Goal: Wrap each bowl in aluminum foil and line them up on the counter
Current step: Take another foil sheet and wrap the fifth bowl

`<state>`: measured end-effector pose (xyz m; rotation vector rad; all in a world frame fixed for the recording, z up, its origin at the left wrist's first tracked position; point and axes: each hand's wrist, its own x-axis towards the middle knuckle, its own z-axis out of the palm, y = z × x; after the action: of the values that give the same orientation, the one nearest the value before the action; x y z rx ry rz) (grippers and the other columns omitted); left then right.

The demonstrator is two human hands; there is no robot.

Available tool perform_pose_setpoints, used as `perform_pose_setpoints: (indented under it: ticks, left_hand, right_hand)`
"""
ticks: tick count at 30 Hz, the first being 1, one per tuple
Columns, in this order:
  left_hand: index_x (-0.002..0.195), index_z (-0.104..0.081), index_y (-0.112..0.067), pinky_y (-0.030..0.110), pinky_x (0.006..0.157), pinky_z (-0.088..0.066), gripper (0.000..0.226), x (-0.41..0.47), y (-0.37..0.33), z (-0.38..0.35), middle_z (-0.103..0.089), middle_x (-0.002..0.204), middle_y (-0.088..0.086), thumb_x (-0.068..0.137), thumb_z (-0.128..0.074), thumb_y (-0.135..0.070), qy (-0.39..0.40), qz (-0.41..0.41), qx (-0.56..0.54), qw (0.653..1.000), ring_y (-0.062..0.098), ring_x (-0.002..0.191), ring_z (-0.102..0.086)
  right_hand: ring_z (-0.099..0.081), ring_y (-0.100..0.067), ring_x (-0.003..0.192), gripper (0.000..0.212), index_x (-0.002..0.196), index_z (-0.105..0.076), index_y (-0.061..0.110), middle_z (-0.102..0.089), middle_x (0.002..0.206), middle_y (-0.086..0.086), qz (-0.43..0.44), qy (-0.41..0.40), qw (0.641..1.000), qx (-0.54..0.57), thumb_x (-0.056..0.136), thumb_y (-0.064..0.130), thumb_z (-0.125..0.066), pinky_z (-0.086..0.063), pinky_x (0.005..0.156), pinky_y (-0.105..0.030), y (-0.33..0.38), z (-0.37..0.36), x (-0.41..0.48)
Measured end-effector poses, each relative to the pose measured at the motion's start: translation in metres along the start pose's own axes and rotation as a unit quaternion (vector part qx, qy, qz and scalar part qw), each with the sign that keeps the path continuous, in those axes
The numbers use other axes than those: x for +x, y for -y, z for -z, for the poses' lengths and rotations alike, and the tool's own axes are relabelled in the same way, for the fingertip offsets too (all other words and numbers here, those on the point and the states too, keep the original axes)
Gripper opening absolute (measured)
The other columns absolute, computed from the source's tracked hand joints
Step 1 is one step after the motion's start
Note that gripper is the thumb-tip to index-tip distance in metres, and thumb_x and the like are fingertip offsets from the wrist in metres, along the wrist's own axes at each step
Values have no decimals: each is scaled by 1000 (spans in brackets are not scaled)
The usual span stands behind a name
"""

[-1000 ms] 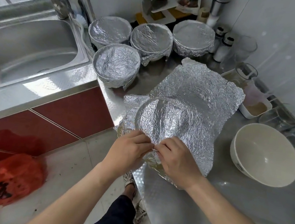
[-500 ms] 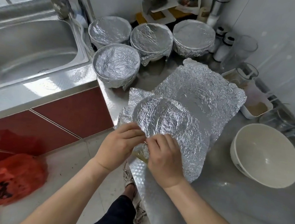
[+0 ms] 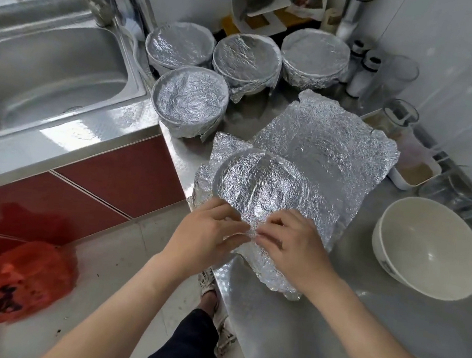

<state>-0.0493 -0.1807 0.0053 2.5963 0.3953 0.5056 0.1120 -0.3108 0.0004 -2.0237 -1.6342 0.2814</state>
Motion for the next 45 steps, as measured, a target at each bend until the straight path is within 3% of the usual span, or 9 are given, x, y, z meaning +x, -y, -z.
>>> perform_pose_setpoints:
  ticks: [4, 9, 14, 17, 22, 28, 35, 40, 45]
  left_hand:
    - [91, -79, -20, 32, 67, -50, 30, 3, -1, -6, -67, 83, -4, 90, -60, -43, -12, -20, 17, 1000, 19, 79, -57]
    - [89, -78, -17, 29, 67, -46, 19, 3, -2, -8, -67, 82, -3, 87, -63, -29, -26, -48, 25, 998, 19, 76, -56]
    - [87, -76, -11, 30, 67, -47, 7, 5, -2, -13, -65, 81, -1, 81, -72, -10, -28, -71, 43, 996, 20, 77, -53]
    - [86, -73, -9, 34, 69, -48, 8, 6, -1, -12, -64, 84, 1, 81, -71, -2, -28, -71, 67, 995, 20, 81, -52]
    - [84, -72, -3, 32, 80, -48, 44, 5, -2, 1, -67, 87, 7, 103, -33, -8, -87, -73, 66, 991, 22, 89, -52]
    - [94, -73, -7, 30, 90, -49, 15, -15, 18, -1, -68, 100, 3, 83, -66, -1, -42, -23, 55, 997, 23, 101, -57]
    - [120, -68, -13, 42, 107, -42, 45, -2, 2, 7, -64, 128, 1, 78, -53, -16, 25, 50, 17, 998, 22, 124, -53]
    - [127, -64, -22, 51, 113, -32, 47, 0, 4, 4, -57, 138, -4, 85, -45, -31, 90, 82, 14, 992, 16, 134, -45]
    - [115, -71, -23, 48, 110, -35, 35, -3, 7, 4, -64, 125, -4, 87, -54, -34, 63, 56, 9, 996, 17, 124, -52]
  right_hand:
    - [-55, -19, 83, 14, 87, -68, 19, -59, 88, 5, 54, 7, 996, -68, 78, 26, -77, -42, 72, -36, -1, 1, 0]
    - [-50, -21, 79, 12, 83, -65, 15, -56, 84, 1, 114, -19, 987, -115, 89, 24, -59, -42, 68, -35, 0, -3, 0]
    - [-47, -22, 75, 11, 81, -64, 11, -55, 79, -4, 132, -30, 982, -132, 79, 3, -72, -41, 65, -34, -3, -10, 1]
    - [-48, -23, 73, 8, 80, -62, 10, -55, 78, -5, 145, -32, 979, -141, 88, 9, -64, -43, 65, -34, 2, -10, 6]
    - [-51, -22, 72, 51, 80, -64, 8, -58, 77, -5, 88, -69, 989, -101, 106, 28, -24, -47, 64, -34, 26, -15, 10]
    - [-54, -20, 83, 11, 93, -65, 15, -59, 88, 0, -24, -36, 994, -102, 90, 24, -62, -47, 69, -35, 44, -34, 5]
    - [-40, -18, 137, 48, 133, -54, 18, -51, 142, 0, -50, 38, 994, -91, 99, 35, -26, -26, 110, -45, 23, -12, 1]
    - [-39, -21, 137, 48, 133, -56, 20, -50, 143, -3, -13, 86, 993, -85, 98, 38, -28, -33, 111, -45, 8, -7, 1]
    - [-55, -21, 111, 31, 105, -69, 21, -63, 115, 1, 60, 13, 996, -67, 90, 43, -53, -37, 94, -36, 1, 1, -4]
